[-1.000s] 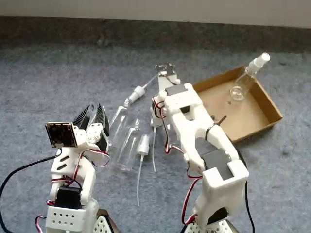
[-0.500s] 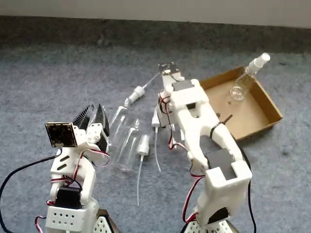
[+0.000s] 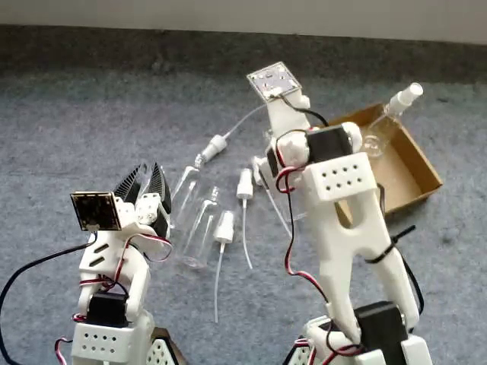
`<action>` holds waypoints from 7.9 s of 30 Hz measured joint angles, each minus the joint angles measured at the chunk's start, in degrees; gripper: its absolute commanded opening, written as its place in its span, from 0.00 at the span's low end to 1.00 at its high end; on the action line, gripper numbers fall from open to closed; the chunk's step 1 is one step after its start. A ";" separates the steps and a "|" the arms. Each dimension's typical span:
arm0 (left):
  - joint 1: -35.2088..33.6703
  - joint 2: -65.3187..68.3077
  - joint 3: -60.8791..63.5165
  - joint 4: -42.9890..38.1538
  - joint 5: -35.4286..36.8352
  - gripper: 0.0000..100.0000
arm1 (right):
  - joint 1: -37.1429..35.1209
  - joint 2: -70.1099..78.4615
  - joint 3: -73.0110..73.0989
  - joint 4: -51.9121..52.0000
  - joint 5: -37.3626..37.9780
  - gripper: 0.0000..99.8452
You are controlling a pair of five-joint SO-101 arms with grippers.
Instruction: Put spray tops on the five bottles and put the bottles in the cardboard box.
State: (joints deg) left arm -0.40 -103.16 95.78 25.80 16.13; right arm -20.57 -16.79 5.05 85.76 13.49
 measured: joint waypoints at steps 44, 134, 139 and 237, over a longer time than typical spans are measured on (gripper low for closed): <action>1.58 0.00 0.00 0.00 0.00 0.05 | 10.20 -17.05 55.12 -19.78 16.53 0.27; 20.22 40.97 -45.36 30.42 -14.77 0.06 | 9.23 -87.47 86.68 -39.12 -17.67 0.12; 24.00 55.30 -52.22 30.42 -14.77 0.06 | 9.58 -87.65 88.44 -39.30 -17.67 0.12; 21.01 115.25 -126.15 58.73 -1.41 0.00 | 6.77 -87.74 90.55 -53.36 -17.76 0.12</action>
State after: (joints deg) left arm 20.62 12.09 -30.37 84.53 14.73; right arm -13.80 -104.53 95.60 32.40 -4.26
